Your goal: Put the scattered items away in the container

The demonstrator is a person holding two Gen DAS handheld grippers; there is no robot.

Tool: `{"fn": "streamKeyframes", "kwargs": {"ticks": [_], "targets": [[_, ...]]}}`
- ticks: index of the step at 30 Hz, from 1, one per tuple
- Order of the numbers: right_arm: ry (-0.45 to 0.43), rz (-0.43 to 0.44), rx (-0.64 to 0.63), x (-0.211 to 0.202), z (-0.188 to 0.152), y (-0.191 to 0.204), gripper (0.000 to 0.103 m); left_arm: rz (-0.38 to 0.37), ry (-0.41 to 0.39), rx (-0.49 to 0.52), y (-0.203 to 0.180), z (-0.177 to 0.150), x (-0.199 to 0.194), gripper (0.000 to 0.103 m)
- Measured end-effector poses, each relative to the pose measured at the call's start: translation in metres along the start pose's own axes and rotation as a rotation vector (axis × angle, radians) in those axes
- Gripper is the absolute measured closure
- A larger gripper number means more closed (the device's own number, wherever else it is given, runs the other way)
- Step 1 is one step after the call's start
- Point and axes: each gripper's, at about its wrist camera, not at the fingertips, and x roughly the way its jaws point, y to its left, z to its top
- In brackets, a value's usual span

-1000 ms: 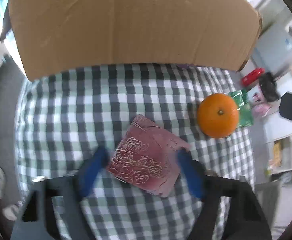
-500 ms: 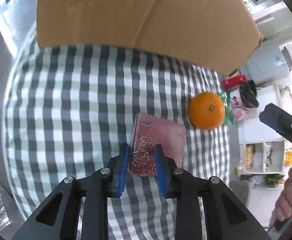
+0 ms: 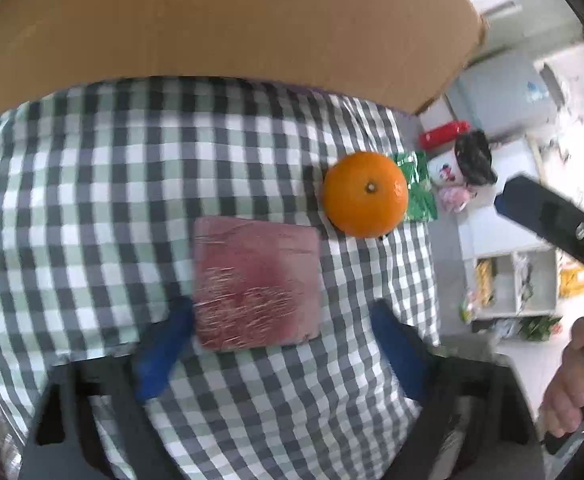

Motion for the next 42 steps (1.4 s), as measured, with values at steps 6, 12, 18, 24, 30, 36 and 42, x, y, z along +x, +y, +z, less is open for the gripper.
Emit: {"fn": "streamKeyframes", "kwargs": {"ticks": [6,12,18,24,30,36,42], "targets": [[-0.006,0.004,0.004,0.000,0.001,-0.004,0.023,-0.024,0.030,-0.015,0.023,-0.012,-0.012,0.084],[0.001,0.004,-0.001,0.002,0.001,-0.006,0.023,-0.028,0.016,-0.027,0.013,-0.009,-0.001,0.086],[0.005,0.006,-0.003,0.002,0.000,-0.008,0.023,-0.037,-0.003,-0.040,0.010,-0.009,0.002,0.103],[0.009,0.011,-0.009,0.001,0.000,-0.012,0.023,-0.057,0.013,-0.058,-0.003,-0.007,0.012,0.101],[0.013,0.009,-0.016,0.001,-0.003,-0.014,0.023,0.055,-0.022,0.010,-0.013,-0.015,0.004,0.035],[0.016,0.003,-0.015,0.003,-0.004,-0.018,0.023,0.075,-0.042,0.040,-0.034,-0.013,0.008,0.022],[0.017,-0.006,-0.018,0.001,-0.003,-0.025,0.023,0.221,-0.050,0.087,-0.065,-0.008,0.028,0.022]]}}
